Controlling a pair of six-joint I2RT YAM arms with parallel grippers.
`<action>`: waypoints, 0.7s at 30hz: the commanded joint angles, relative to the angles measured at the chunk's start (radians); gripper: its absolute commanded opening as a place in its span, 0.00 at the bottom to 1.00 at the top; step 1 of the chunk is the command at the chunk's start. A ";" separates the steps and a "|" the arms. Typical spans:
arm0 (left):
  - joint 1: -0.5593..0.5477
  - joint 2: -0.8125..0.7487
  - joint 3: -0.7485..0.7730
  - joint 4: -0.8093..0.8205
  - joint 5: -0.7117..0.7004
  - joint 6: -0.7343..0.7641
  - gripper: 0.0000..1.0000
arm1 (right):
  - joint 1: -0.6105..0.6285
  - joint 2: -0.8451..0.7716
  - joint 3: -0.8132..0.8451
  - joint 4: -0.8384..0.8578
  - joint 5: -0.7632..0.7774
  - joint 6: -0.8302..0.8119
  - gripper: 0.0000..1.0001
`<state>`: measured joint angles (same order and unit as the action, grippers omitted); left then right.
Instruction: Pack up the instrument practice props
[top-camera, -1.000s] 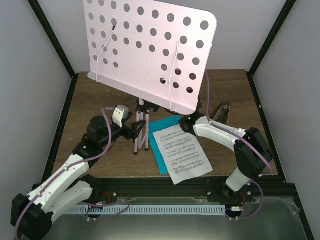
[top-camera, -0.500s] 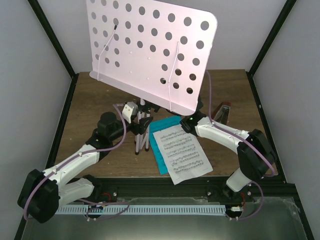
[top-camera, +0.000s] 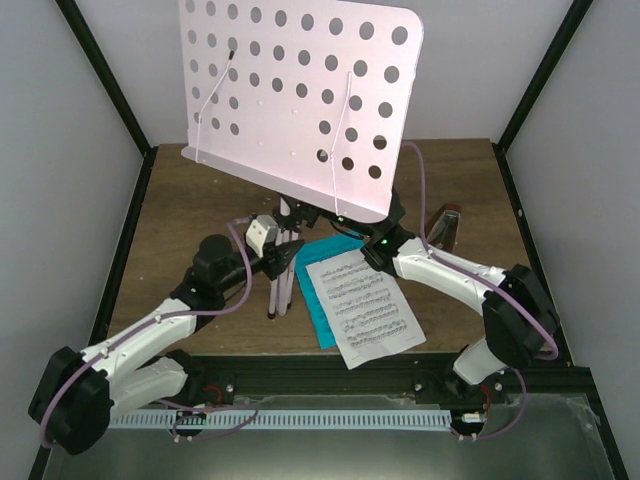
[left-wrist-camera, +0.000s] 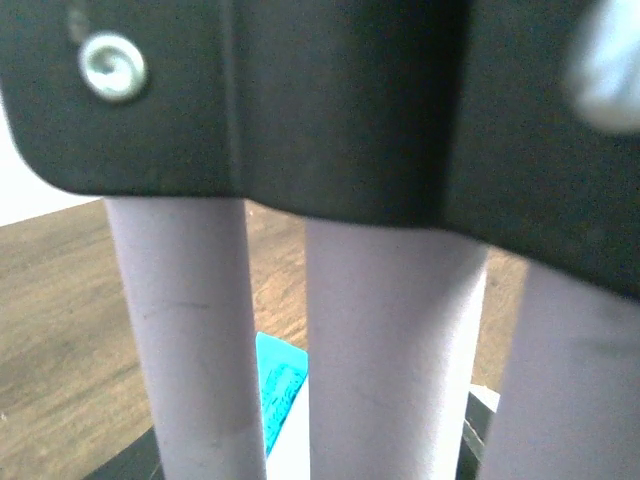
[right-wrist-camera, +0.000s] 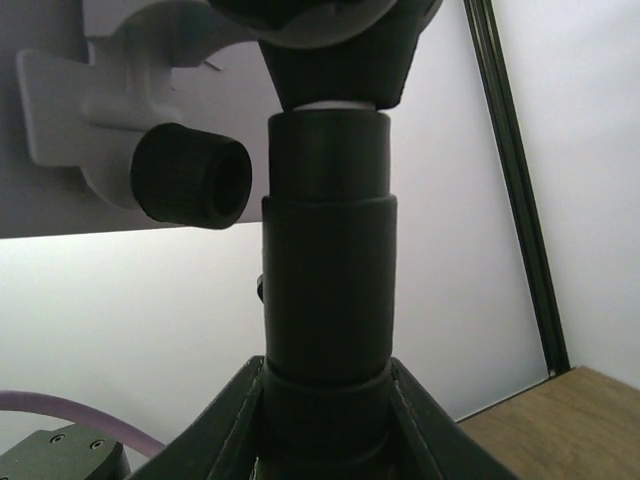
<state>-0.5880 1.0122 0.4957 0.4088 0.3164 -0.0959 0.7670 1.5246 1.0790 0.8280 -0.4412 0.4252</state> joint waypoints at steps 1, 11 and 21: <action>0.020 -0.109 0.010 -0.107 -0.093 -0.094 0.10 | -0.029 -0.021 0.057 -0.002 0.097 0.041 0.01; 0.019 -0.321 -0.020 -0.414 -0.195 -0.225 0.00 | -0.062 0.084 0.003 -0.023 0.165 0.126 0.03; 0.020 -0.234 0.012 -0.451 -0.129 -0.257 0.00 | -0.100 0.207 -0.058 0.059 0.137 0.161 0.14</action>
<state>-0.5915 0.7742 0.4591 -0.1268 0.2218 -0.2611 0.7761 1.6917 1.0550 0.8055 -0.4278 0.6983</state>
